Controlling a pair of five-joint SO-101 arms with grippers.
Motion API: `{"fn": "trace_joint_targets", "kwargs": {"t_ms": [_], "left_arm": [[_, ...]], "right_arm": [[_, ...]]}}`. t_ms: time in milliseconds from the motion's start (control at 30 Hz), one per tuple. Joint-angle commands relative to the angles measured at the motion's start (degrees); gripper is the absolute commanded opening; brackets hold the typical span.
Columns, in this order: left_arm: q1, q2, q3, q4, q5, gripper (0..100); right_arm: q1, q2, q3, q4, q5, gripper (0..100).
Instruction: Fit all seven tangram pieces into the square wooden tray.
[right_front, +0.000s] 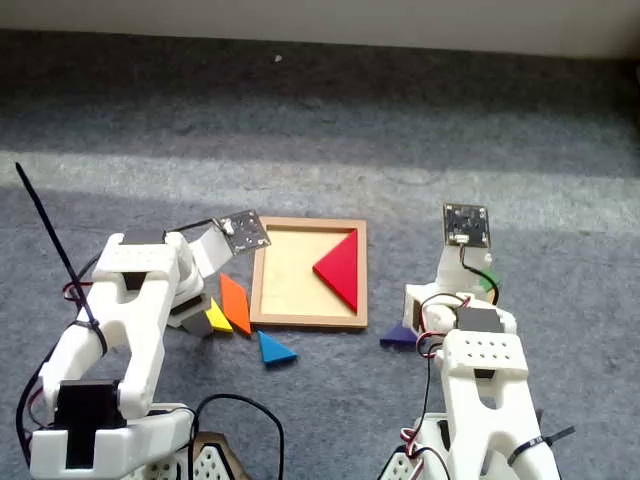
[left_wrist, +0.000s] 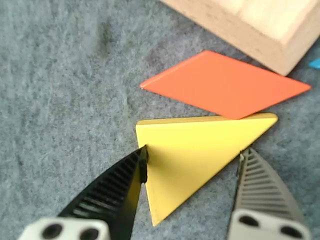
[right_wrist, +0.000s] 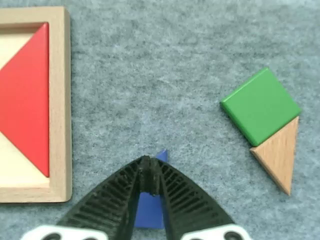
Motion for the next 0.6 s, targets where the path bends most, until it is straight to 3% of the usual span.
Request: {"fn": "trace_joint_targets", "kwargs": {"t_ms": [0, 133, 367, 567], "left_arm": [[2.2, 0.4, -2.2, 0.6, 0.7, 29], [1.7, 3.4, -4.7, 1.5, 0.8, 30], [1.7, 13.5, -15.3, 10.3, 0.5, 27], [1.7, 13.6, -15.4, 10.5, 0.5, 26]], "right_arm": [[0.6, -1.2, -0.3, -1.0, 0.5, 0.6], [0.6, -1.1, -0.3, -1.0, 0.5, 0.6], [0.6, -1.1, -0.3, -1.0, 0.6, 0.6], [0.6, -1.1, -0.3, -1.0, 0.7, 0.6]]}}
